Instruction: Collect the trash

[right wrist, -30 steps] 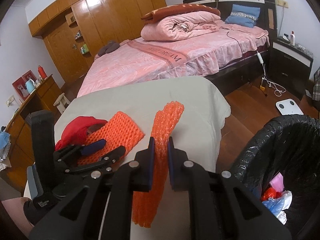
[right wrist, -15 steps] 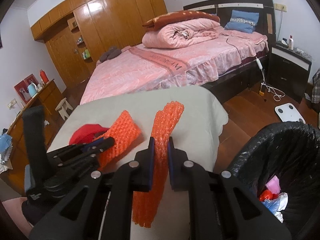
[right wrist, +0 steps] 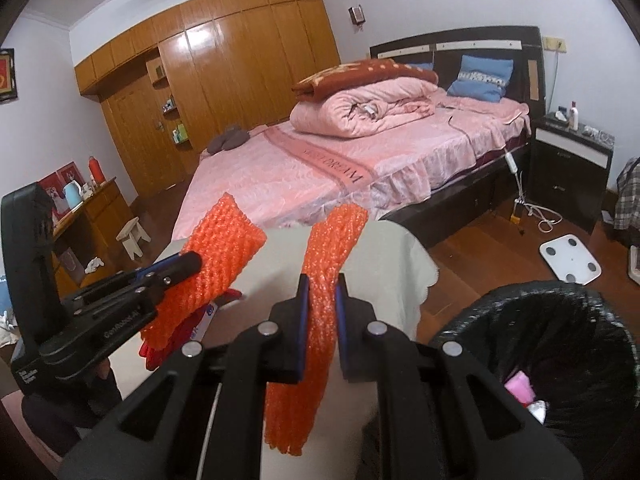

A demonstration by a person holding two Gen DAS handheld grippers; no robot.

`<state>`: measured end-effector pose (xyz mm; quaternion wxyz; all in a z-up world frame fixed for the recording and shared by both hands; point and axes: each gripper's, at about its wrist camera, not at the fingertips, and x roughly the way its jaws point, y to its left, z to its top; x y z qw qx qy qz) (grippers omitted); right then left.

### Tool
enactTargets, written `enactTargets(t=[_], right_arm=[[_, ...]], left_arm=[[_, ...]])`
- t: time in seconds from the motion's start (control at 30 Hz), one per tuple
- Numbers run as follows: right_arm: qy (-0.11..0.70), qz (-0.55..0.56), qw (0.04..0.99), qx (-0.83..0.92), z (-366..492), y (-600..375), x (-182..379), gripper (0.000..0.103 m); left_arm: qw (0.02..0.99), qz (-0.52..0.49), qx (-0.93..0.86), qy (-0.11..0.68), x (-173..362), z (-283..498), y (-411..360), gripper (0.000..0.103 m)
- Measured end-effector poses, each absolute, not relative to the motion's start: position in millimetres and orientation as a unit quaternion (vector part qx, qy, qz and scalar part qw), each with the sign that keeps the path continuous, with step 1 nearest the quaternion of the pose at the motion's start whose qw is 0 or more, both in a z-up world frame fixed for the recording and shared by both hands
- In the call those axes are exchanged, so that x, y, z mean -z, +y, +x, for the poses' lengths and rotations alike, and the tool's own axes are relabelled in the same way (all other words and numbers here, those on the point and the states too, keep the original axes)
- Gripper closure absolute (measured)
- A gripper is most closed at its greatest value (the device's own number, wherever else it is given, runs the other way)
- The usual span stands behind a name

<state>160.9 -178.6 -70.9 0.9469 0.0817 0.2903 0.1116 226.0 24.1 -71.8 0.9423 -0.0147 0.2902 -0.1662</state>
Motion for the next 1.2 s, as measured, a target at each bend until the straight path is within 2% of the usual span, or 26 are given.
enactTargets(t=[0.43, 0.87, 1.2], right_arm=[[0.273, 0.08, 0.957, -0.053, 97.2, -243.5, 56.9, 0.091], [0.28, 0.093, 0.955, 0.039, 56.9, -327.1, 79.7, 0.091], [0.29, 0.105, 0.949, 0.068, 49.3, -354.5, 98.3, 0.089]], left_arm=[[0.929, -0.015, 0.237, 0.283, 61.3, 171.2, -48.9, 0.091], [0.895, -0.001, 0.336, 0.293, 75.6, 151.6, -148.0, 0.091], [0.878, 0.009, 0.366, 0.308, 90.9, 146.7, -190.7, 0.091]])
